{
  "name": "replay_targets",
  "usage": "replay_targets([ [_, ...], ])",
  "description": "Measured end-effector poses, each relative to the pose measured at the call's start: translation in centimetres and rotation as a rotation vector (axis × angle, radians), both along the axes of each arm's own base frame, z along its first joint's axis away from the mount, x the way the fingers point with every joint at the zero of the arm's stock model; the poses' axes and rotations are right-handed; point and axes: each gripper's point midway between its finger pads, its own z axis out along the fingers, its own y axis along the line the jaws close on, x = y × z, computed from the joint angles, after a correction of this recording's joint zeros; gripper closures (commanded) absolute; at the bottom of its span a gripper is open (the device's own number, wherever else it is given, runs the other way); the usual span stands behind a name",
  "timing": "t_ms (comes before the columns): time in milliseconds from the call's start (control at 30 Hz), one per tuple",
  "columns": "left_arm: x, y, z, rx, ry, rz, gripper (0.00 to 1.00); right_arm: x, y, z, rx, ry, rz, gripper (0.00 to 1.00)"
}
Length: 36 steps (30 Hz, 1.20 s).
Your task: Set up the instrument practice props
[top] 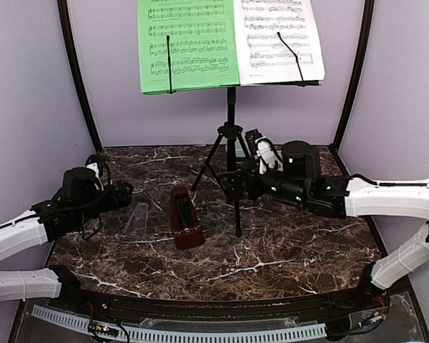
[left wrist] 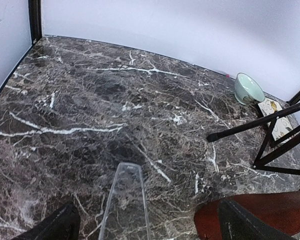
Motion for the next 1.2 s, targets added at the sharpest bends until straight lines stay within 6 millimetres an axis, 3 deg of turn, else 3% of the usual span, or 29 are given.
replay_targets([
  [167, 3.3, -1.5, 2.7, 0.031, -0.002, -0.058, 0.01, 1.6, -2.7, 2.2, 0.029, -0.028, -0.065, 0.00],
  [333, 5.4, -2.8, 4.1, 0.063, -0.006, -0.116, 0.01, 3.5, -6.5, 3.4, 0.047, -0.040, -0.153, 0.00],
  [500, 7.2, -3.8, 4.7, 0.075, 0.003, -0.175, 0.01, 5.0, -10.5, 3.8, 0.075, -0.026, -0.228, 0.00],
  [600, 8.1, -3.7, 4.0, 0.077, 0.032, -0.187, 0.01, 5.9, -13.0, 3.6, 0.099, -0.008, -0.270, 0.00],
  [767, 9.0, -1.7, 1.8, 0.058, 0.106, -0.149, 0.01, 7.1, -17.0, 1.4, 0.140, 0.062, -0.330, 0.00],
  [967, 9.2, 1.4, -0.6, -0.003, 0.170, -0.045, 0.01, 7.9, -21.9, -2.7, 0.186, 0.167, -0.414, 0.00],
  [1200, 8.2, 1.5, -4.0, -0.045, 0.257, -0.021, 0.01, 7.7, -25.7, -6.4, 0.241, 0.240, -0.480, 0.00],
])
